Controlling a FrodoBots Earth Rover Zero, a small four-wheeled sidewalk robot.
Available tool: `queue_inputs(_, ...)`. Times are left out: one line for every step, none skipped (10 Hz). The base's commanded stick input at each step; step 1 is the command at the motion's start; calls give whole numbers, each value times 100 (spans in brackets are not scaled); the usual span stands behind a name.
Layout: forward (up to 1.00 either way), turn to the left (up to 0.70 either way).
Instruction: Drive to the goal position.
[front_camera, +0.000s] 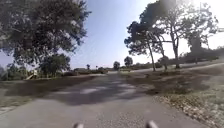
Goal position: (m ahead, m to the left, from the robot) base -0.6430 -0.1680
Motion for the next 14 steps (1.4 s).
queue_inputs(10,-1)
queue_inputs(11,-1)
queue_inputs(11,-1)
queue_inputs(11,-1)
queue_inputs(10,-1)
queue_inputs(10,-1)
queue_inputs(11,-1)
queue_inputs(11,-1)
queue_inputs(10,-1)
queue_inputs(11,-1)
queue_inputs(10,-1)
queue_inputs(11,-1)
queue_inputs(11,-1)
queue_inputs(11,-1)
